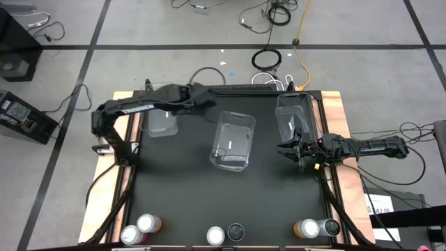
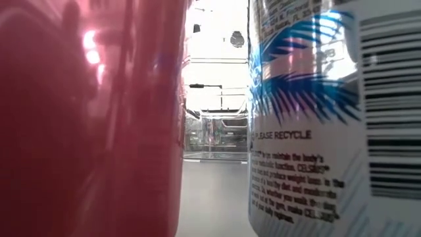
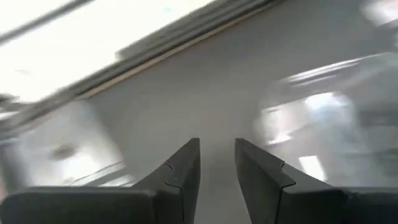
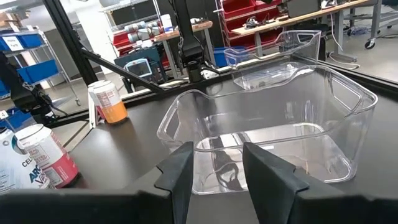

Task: Sort soda cans
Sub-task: Move the left transparent bin to the center of the table

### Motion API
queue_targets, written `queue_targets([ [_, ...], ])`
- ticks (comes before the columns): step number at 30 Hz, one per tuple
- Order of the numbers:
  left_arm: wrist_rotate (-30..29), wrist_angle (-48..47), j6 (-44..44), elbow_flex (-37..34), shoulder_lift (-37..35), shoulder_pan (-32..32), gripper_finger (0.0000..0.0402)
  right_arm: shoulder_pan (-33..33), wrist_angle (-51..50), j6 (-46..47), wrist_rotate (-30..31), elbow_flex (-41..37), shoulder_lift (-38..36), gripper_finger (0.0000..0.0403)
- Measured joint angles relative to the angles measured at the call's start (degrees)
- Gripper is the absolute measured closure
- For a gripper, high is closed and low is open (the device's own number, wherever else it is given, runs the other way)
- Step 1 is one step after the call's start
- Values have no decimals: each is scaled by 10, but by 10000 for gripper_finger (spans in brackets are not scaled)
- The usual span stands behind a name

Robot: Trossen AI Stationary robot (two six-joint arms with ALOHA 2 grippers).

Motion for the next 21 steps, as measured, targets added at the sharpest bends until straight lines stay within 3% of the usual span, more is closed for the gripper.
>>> queue_targets([
  [4,7,6,64,-78,-43,29,292,0,1,0,0,0,0,273],
  [9,61,95,85,-231,-117,94,293,0,1,0,0,0,0,273],
  [13,153,200,94,-333,-167,174,293,0,1,0,0,0,0,273],
  [16,188,246,93,-371,-176,228,293,0,1,0,0,0,0,273],
  [21,192,267,93,-374,-171,280,293,0,2,0,0,0,0,273],
])
